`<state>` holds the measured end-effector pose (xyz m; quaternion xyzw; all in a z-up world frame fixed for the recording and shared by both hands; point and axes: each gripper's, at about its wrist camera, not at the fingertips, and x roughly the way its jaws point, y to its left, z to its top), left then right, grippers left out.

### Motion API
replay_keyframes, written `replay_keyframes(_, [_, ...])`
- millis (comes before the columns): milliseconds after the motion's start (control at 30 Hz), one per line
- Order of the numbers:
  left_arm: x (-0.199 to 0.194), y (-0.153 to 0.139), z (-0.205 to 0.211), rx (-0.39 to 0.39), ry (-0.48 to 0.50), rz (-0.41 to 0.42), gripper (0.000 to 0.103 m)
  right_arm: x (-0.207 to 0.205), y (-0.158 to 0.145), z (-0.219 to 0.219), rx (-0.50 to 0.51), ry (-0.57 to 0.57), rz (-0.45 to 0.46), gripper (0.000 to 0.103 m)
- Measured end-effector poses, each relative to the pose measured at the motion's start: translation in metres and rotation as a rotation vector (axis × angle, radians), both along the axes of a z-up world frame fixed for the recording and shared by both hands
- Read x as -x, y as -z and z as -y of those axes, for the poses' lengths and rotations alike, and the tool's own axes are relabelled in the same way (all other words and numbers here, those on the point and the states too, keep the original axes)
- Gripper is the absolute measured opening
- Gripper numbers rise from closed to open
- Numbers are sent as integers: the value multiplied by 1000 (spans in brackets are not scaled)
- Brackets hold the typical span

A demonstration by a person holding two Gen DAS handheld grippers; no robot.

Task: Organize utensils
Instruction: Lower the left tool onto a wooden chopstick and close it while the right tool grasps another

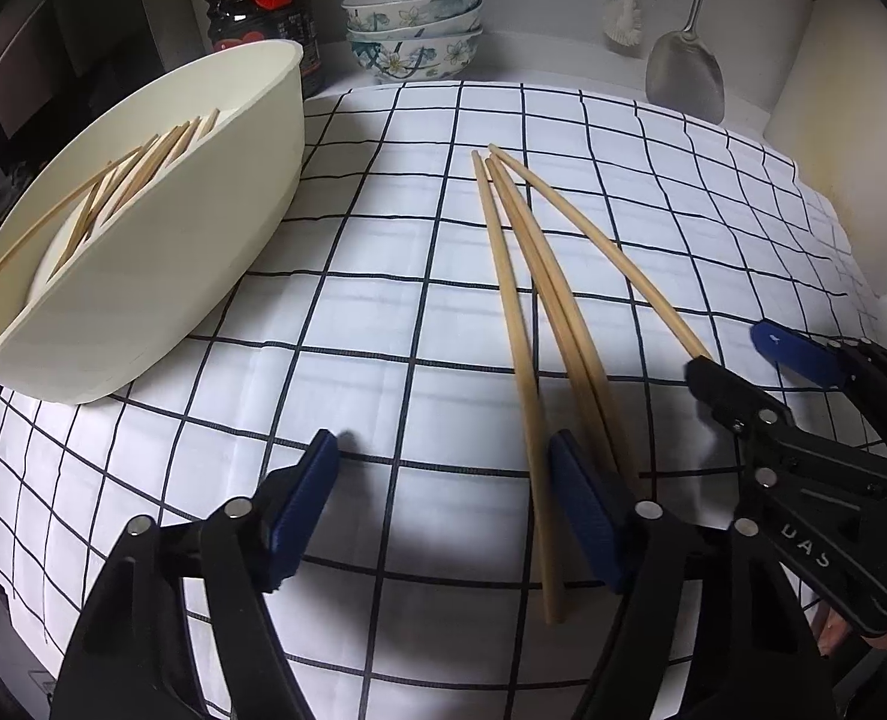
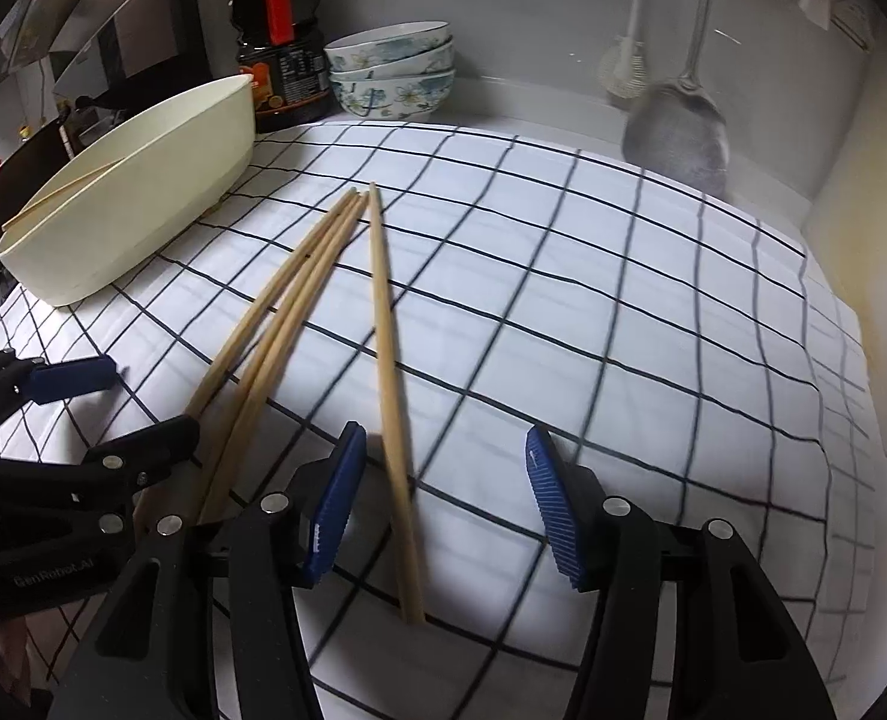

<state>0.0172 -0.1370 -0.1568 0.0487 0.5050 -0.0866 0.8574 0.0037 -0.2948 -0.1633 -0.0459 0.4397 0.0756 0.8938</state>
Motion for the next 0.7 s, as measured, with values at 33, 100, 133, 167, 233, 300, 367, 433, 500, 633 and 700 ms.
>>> replay_keyframes(33, [0, 0, 1, 6, 6, 0, 61, -2, 0, -1, 2, -7, 1, 47])
replay_keyframes(100, [1, -1, 2, 7, 15, 3, 56, -4, -1, -4, 7, -21, 5, 40])
replay_keyframes(133, [2, -1, 2, 9, 18, 4, 52, -5, -1, -5, 9, -26, 5, 34])
replay_keyframes(167, [3, -1, 3, 10, 19, 6, 50, -5, -1, -7, 11, -31, 6, 31])
replay_keyframes(233, [4, -1, 3, 11, 22, 9, 41, -5, -1, -9, 14, -41, 7, 26])
replay_keyframes(300, [5, -2, 4, 12, 29, 14, 33, -4, -1, -11, 14, -49, 9, 20])
replay_keyframes(367, [7, -2, 4, 11, 31, 16, 22, -5, -1, -13, 26, -44, 10, 8])
replay_keyframes(433, [8, -3, 3, 7, 34, 14, 8, -5, -1, -14, 32, -40, 9, 6])
replay_keyframes(500, [9, -4, 2, 0, 41, 11, 7, -4, -1, -14, 23, -35, 2, 6])
replay_keyframes(633, [11, -4, -3, 9, 43, -7, 7, -1, -3, -13, 11, -19, -11, 6])
replay_keyframes(700, [12, -6, -6, 13, 44, -16, 7, 3, -5, -12, -8, -5, -15, 6])
